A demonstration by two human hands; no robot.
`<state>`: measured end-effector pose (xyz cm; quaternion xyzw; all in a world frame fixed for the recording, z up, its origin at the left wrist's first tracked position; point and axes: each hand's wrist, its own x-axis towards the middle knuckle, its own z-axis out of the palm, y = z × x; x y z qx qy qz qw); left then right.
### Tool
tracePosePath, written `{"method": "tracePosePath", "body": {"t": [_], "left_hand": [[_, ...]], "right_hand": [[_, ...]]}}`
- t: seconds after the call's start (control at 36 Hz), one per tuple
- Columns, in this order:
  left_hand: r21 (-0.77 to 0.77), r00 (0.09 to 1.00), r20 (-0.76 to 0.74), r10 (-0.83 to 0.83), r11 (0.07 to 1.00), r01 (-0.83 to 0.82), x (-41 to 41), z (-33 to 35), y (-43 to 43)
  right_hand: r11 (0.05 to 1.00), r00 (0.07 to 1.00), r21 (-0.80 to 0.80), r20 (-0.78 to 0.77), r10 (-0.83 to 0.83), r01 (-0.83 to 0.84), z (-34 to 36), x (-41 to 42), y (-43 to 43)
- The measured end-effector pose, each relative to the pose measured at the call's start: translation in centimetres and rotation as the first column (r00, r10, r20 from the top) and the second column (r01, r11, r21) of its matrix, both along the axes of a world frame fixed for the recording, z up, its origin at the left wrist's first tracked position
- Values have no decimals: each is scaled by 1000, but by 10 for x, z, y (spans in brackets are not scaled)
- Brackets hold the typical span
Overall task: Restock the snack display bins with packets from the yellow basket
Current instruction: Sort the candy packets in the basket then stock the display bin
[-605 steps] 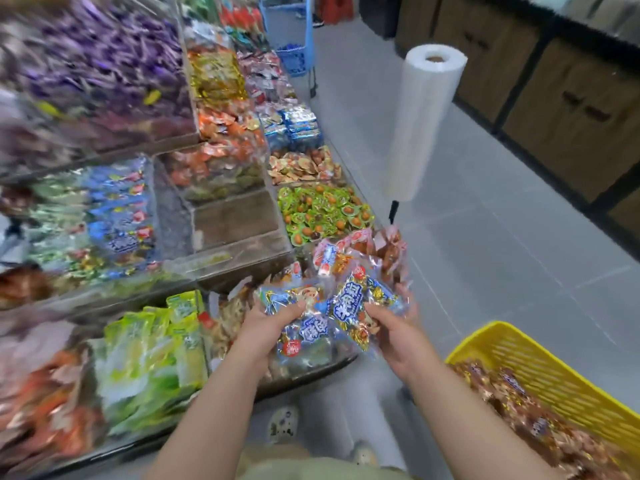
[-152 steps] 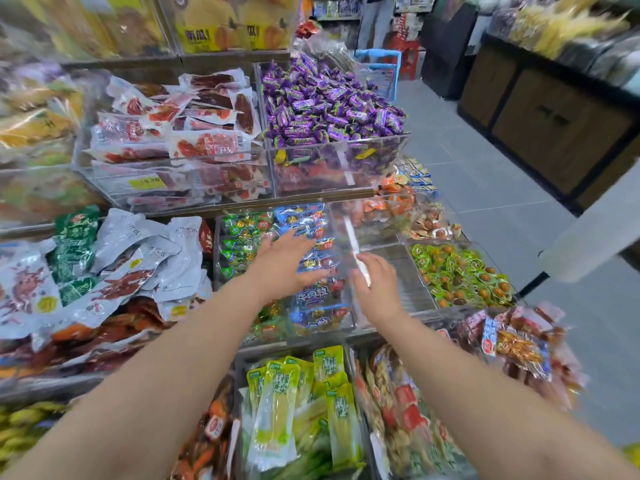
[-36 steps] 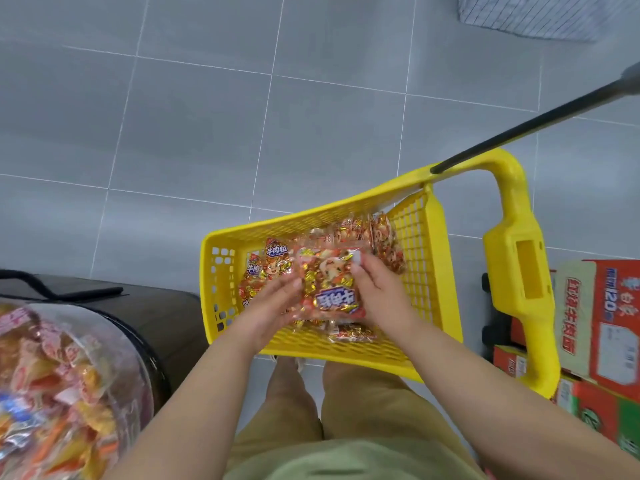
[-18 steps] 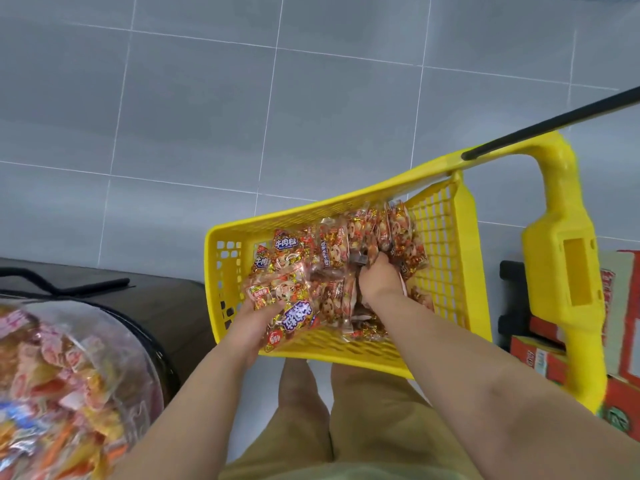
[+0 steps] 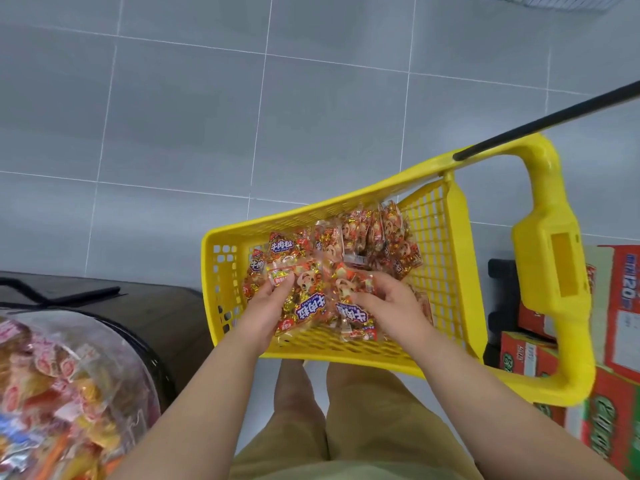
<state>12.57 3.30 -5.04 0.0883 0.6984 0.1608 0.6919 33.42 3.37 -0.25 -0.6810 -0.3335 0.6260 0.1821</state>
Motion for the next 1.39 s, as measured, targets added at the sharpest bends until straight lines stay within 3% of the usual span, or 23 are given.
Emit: {"method": "tracePosePath", "body": {"t": [0.08,0.14,0.22,0.28,0.36,0.42,0.47,0.53,0.64,0.72,0.86,1.03,1.14,1.19,1.28,1.39], "left_hand": [[-22,994,-29,-106,994,106,-6,3,-3],[-30,992,0,-122,992,122,-9,1,-7],[-18,994,86,-62,998,63,-10,2,-10],[34,987,148,-60,998,55,-14,0,-12],[38,995,82,-54,998,51,-24,-2,-16],[11,999,-5,-52,999,52,-29,-3,-18],[5,997,-66,-27,1000,27,-35,-6,-21],[8,996,-94,8,1000,-8,-43,-7,-26],[19,987,-93,129,992,-127,-57,-3,-36],[26,983,-73,168,986,-166,-65,5,-42],[80,976,-76,202,977,-196,-76,28,-47],[193,976,-45,213,960,-201,-98,66,-47],[261,967,-57,247,939,-224,-120,96,-51],[297,952,-68,299,917,-267,-132,113,-56],[343,920,-50,389,871,-350,-149,136,-67],[386,828,-57,558,777,-497,-169,171,-94]], "right_hand": [[996,989,-73,-133,-60,50,-5,-6,-1],[996,990,-84,-142,-20,8,-9,-14,-1],[977,980,-80,-53,192,-196,-18,-31,1],[971,973,-64,-25,229,-230,-26,-41,0],[990,989,-9,56,139,-138,-39,-49,-2],[999,978,10,204,37,-40,-52,-51,-2],[999,909,-36,416,32,-19,-69,-49,-1],[991,846,-133,528,75,-5,-83,-50,-1],[964,842,-249,535,60,89,-100,-50,2],[950,825,-312,536,178,-3,-102,-41,4],[992,820,-123,570,51,23,-73,-32,-3],[985,889,84,423,-175,154,-9,-28,-16],[947,936,175,181,-301,271,39,-47,-23],[934,944,148,7,-329,324,61,-65,-23],[910,837,-52,-374,-399,411,87,-102,-16],[970,816,-93,-526,-240,225,112,-152,-4]]}}
